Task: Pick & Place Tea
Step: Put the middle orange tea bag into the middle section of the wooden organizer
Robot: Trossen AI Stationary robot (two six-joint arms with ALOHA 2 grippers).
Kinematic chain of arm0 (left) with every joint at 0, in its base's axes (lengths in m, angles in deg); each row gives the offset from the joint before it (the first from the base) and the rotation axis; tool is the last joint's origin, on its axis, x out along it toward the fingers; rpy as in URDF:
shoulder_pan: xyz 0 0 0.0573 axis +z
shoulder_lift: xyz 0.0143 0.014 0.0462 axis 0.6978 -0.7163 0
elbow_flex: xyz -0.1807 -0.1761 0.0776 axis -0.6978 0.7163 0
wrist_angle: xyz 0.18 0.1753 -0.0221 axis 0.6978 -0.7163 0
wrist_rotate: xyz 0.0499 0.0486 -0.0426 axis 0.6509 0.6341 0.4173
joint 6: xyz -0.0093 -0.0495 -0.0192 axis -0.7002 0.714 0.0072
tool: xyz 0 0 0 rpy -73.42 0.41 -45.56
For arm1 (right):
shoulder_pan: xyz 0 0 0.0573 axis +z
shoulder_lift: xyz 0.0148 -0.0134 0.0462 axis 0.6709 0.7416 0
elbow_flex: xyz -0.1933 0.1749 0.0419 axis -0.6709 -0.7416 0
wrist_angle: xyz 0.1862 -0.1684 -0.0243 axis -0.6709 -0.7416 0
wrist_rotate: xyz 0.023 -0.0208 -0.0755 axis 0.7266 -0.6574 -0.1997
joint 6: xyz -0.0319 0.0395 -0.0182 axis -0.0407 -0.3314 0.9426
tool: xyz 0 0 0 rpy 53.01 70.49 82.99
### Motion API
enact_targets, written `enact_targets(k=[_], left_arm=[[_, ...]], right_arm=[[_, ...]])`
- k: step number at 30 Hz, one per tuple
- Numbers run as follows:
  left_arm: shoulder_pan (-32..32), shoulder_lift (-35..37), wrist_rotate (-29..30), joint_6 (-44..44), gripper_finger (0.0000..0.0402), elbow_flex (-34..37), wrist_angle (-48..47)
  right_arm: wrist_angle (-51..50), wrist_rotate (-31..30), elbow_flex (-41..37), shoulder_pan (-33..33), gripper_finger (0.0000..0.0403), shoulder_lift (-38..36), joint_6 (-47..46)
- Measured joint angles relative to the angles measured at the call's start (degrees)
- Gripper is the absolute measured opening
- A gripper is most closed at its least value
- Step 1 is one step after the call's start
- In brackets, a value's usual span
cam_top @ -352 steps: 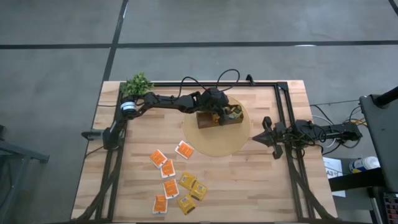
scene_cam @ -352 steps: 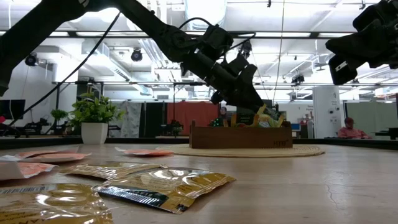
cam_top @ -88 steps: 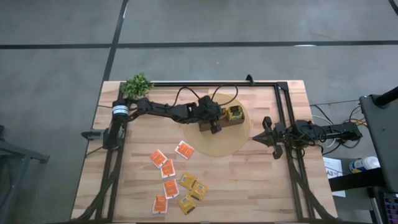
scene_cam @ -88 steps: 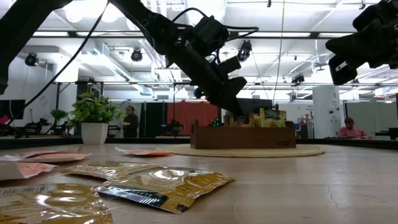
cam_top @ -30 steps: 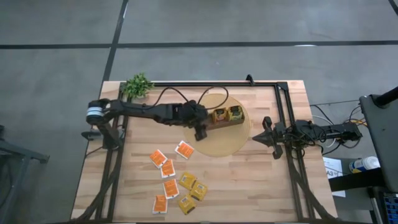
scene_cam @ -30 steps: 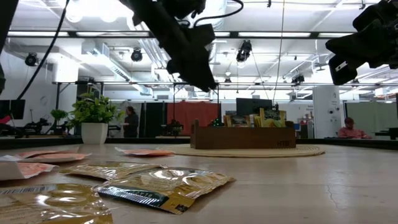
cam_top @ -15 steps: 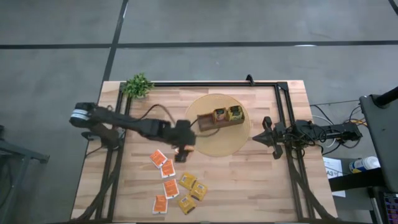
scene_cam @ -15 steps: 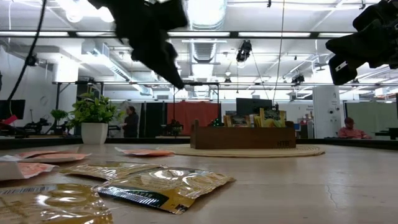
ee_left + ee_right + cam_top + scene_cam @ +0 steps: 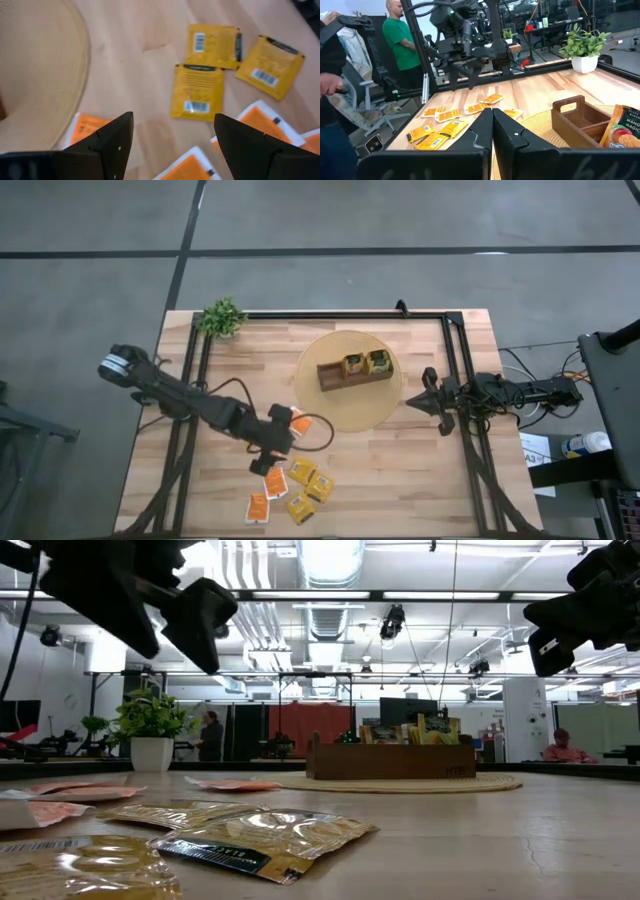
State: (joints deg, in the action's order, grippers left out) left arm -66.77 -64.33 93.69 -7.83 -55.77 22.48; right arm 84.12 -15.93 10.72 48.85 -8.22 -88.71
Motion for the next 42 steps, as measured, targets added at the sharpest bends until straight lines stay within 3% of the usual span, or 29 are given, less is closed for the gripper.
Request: enact_targets(k=[13,20,27,42], left_arm=[[-2.7,-10.5,-1.2,22.1,0.0271,-11.5,-3.5],[-4.4,-18.0,-3.7,10.8,0.0271,-19.6,-5.7],[-6.2,-25.2,-3.8,8.9,0.0271,-25.6,-6.1],[-9.9,-33.2,-0.3,1.3,0.0271,-29.6,-6.6]], right_arm=[[0.0,0.0,0.0,0.0,0.0008,0.0,0.0],[0.0,0.0,0.0,0.0,0.0008,0.0,0.0],[0.0,0.0,0.0,0.0,0.0008,0.0,0.0],[0.0,0.0,0.0,0.0,0.0008,0.0,0.0]])
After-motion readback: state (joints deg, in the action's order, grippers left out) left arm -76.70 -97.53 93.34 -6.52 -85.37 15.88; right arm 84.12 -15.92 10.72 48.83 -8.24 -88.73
